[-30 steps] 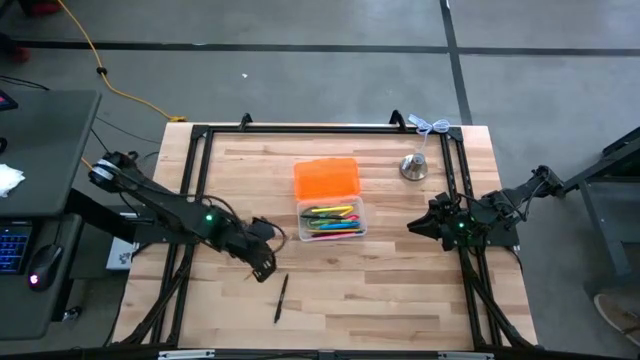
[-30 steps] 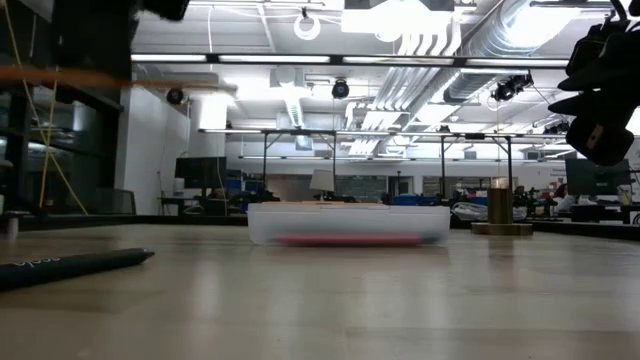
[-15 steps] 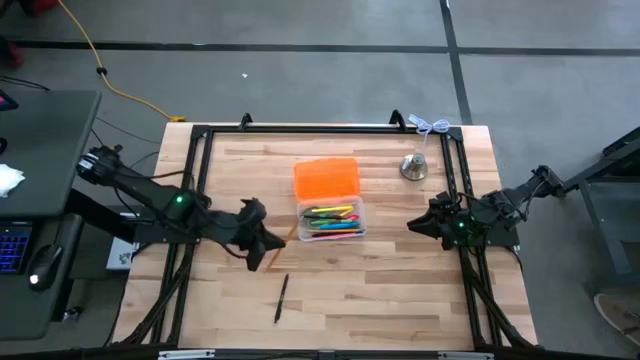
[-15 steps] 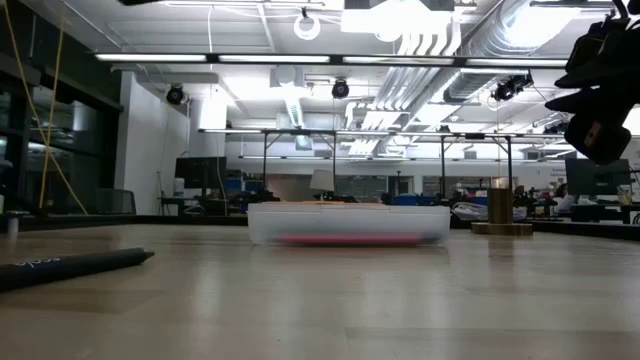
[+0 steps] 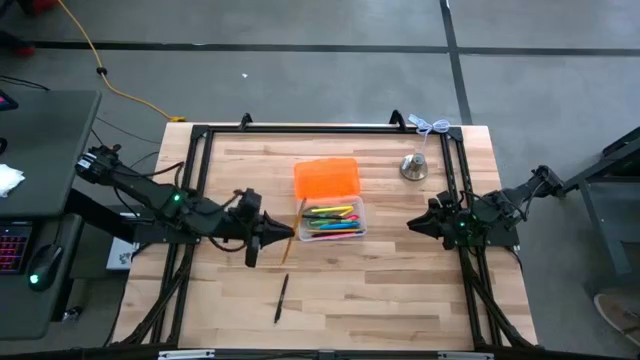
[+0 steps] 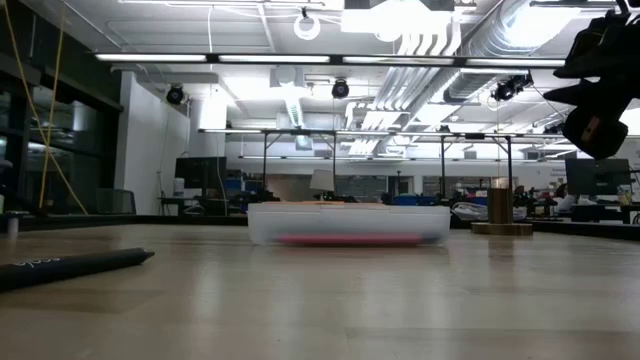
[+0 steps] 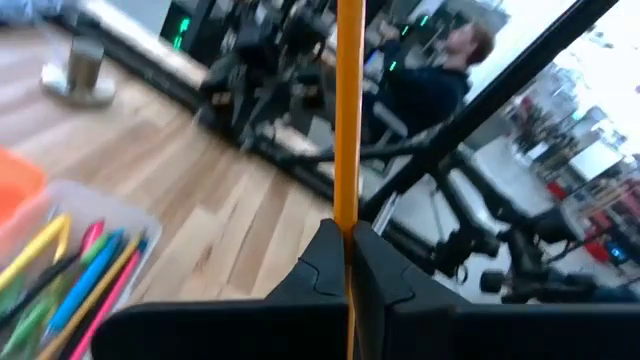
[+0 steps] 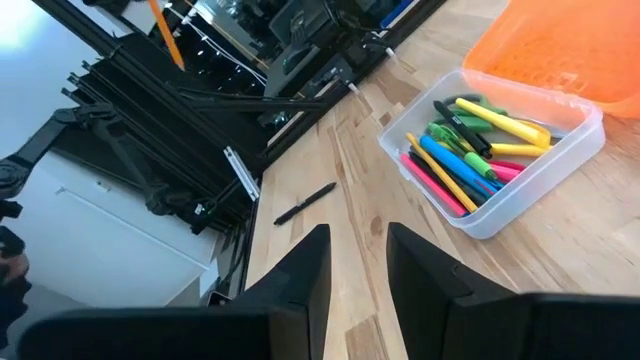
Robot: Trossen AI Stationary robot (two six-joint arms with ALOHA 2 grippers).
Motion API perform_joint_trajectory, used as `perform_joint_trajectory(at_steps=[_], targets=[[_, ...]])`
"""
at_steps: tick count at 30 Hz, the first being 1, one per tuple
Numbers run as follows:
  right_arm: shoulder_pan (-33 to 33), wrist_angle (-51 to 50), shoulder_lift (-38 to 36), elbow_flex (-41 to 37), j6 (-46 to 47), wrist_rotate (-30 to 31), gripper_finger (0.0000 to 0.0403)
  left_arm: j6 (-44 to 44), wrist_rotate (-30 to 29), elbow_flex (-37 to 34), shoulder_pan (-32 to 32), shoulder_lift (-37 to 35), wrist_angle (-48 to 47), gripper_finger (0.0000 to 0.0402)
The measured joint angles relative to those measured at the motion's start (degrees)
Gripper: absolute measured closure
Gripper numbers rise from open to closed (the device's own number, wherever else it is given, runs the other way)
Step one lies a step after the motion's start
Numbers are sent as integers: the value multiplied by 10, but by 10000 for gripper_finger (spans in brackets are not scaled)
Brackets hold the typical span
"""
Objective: Pick & place school supplies into a supply box
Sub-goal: Put the yellow pen into the container
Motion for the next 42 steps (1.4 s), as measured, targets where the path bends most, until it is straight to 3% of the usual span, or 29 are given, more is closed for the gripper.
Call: perform_joint_trajectory(at_steps=[14,22,32,42], targets=[[0,0,0,0,0,-30,325,126,-116,0,0,0,182,373],[0,0,0,0,0,-58,325,209,-133,0,0,15,291,373],[0,1,0,0,0,-78,325,242,-115,-1,0,59,380,373],[0,4,0,0,0,-78,325,256,-37,-1,0,100,469,373]])
